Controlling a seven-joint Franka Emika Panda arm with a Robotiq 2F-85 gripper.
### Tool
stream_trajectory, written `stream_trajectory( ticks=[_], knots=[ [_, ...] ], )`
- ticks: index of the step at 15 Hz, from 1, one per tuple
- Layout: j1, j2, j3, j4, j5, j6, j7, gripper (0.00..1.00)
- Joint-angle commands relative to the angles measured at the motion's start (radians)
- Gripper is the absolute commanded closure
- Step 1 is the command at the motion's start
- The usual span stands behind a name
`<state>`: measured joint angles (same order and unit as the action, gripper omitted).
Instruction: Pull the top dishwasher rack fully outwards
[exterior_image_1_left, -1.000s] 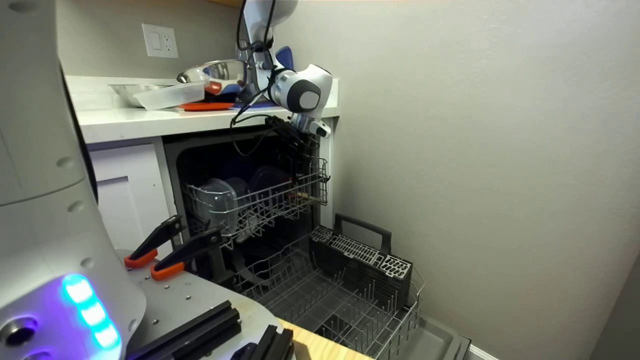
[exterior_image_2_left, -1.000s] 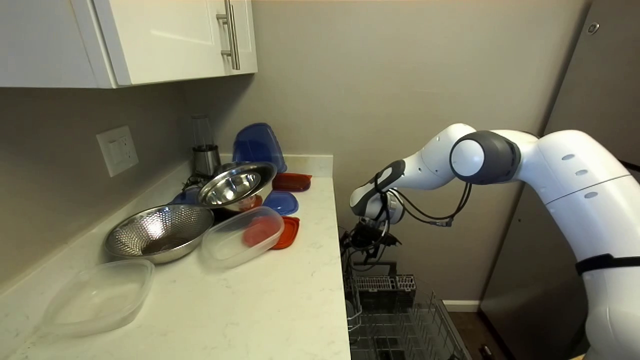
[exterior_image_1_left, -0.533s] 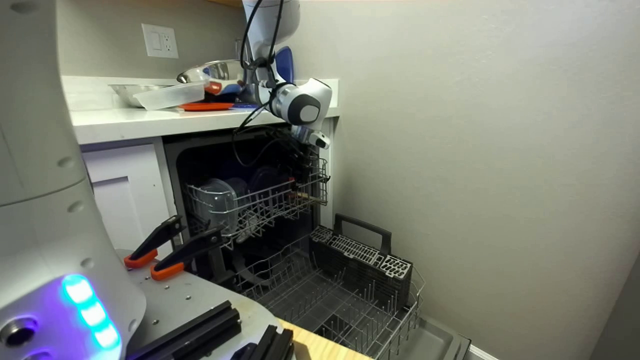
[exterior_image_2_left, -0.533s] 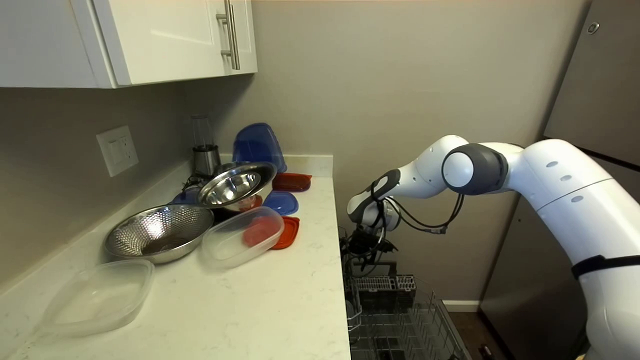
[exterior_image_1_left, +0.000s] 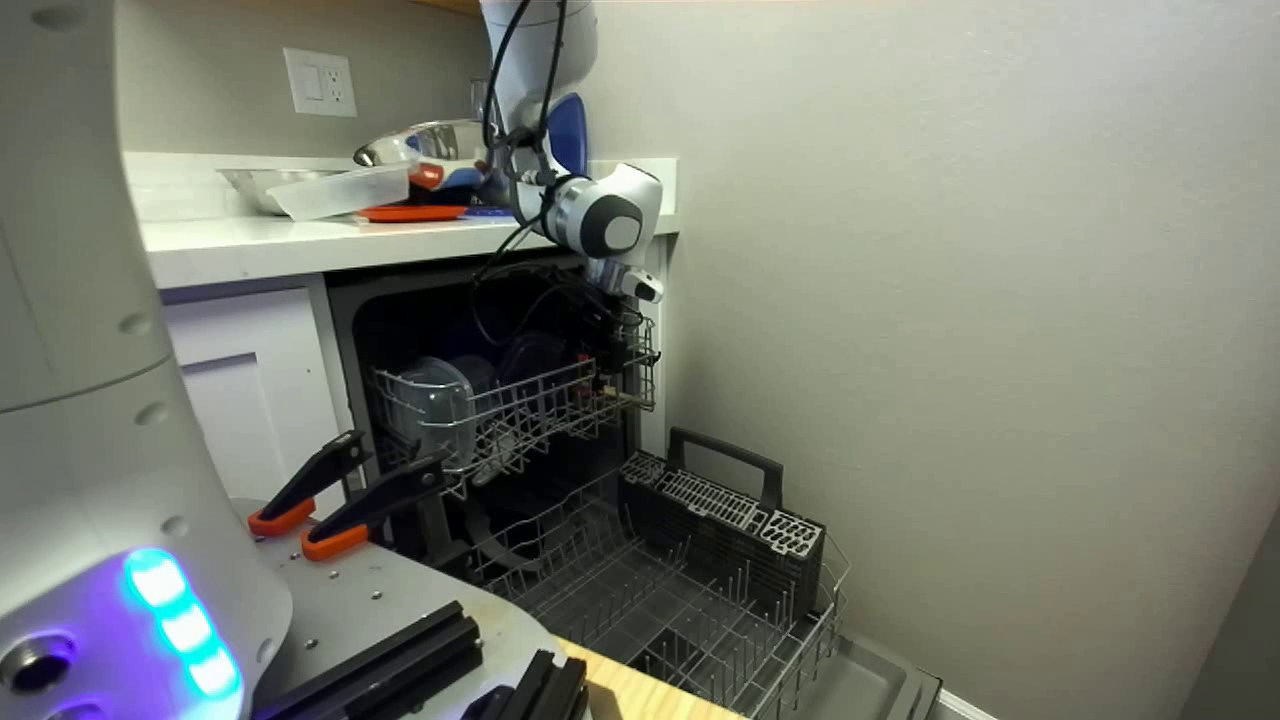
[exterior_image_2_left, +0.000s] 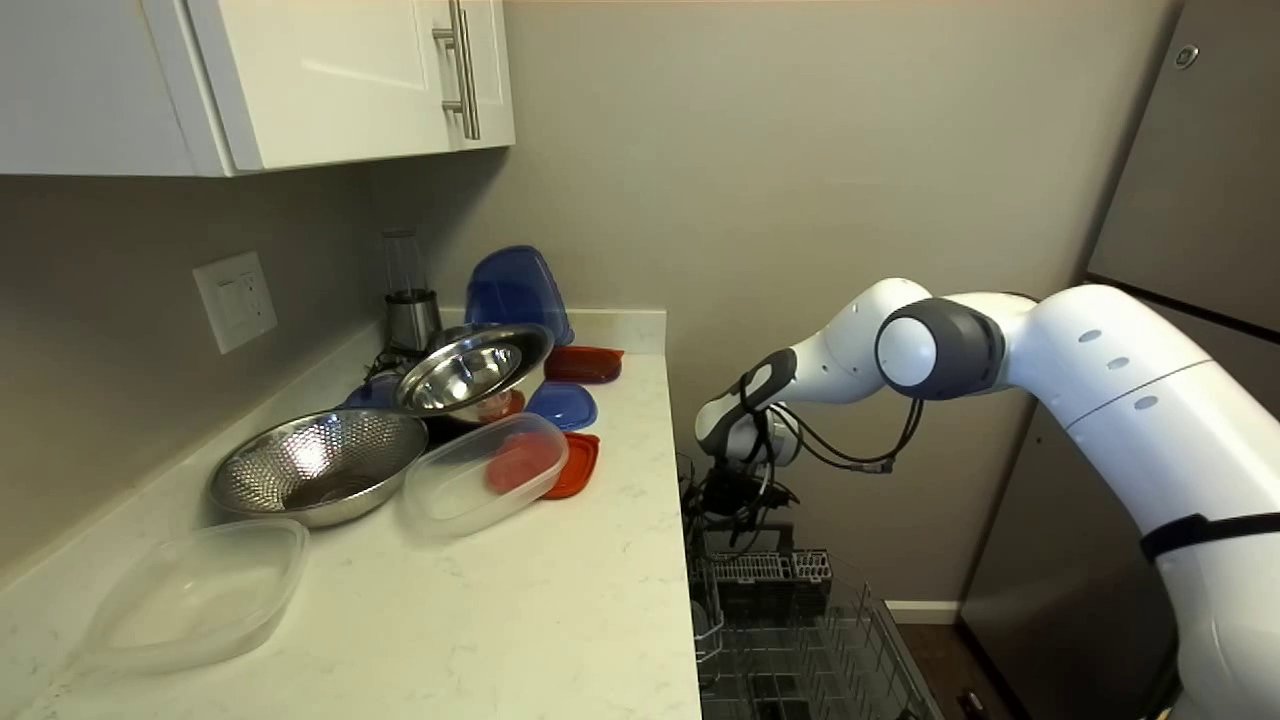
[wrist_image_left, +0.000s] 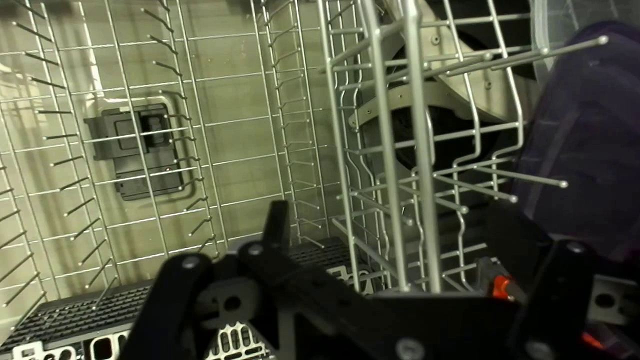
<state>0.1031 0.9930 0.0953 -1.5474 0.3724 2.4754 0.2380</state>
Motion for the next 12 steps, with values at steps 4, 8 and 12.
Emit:
stream_trajectory(
  ticks=[4,8,12],
  knots=[
    [0.018,-0.017,-0.054,-0.032,-0.062,-0.024,0.083,0.00],
    [0.002,-0.021,-0.061,-0.051,-0.061,-0.023,0.075,0.00],
    [-0.041,-0.048,-0.081,-0.120,-0.053,-0.017,0.056,0.00]
  ],
)
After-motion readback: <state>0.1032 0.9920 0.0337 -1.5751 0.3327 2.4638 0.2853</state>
